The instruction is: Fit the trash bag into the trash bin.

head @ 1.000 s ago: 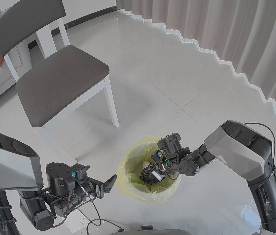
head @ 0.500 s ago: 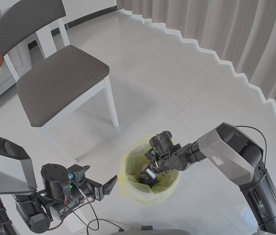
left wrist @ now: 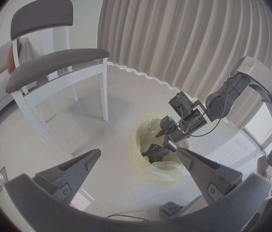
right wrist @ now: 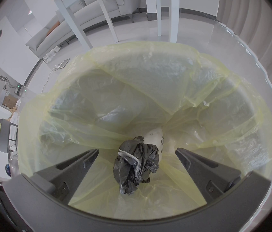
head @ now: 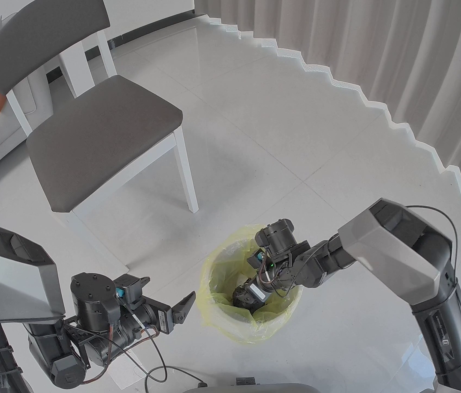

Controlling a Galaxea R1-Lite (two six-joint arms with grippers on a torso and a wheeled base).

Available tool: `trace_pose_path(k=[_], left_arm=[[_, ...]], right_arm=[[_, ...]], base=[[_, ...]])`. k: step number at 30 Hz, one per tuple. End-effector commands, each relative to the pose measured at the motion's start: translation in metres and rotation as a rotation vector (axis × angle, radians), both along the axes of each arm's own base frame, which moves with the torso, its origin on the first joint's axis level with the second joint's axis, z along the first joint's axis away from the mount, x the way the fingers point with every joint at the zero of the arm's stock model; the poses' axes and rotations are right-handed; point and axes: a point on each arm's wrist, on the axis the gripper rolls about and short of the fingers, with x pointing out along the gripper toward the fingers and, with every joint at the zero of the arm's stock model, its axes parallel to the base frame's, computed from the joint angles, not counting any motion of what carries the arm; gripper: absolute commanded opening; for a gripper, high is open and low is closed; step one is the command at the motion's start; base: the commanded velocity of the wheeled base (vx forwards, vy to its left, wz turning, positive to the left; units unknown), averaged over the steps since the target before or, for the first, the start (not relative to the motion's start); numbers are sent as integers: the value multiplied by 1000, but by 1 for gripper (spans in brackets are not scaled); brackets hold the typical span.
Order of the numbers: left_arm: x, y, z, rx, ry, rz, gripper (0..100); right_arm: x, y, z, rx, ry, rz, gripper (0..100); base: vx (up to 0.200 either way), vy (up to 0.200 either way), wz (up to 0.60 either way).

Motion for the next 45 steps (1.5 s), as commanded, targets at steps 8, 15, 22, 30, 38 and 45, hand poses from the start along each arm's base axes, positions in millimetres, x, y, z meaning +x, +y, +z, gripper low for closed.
trace_pose_path(k=[8,15,22,30,38,45], left_arm=[[4,-1,-17,16,51,19,100],[4,0,-13,18,33,47,100],[-1,3,-11,29,35,45,100],[-3,8,-8,29,32,55,100],[-9,11,-5,32,32,56,100],[-8,11,-6,32,35,58,100]], right_arm=[[-22,-46,119,209,-164,-147,100],[16,-102,118,210,-193,-285,100],[56,-129,84,195,-187,-369,100],[79,-120,49,206,-159,-349,100],[101,-117,18,196,-96,-350,100],[100,-111,3,169,-53,-327,100]], base=[[0,0,0],[0,0,0],[0,0,0],[0,0,0],[0,0,0],[0,0,0]])
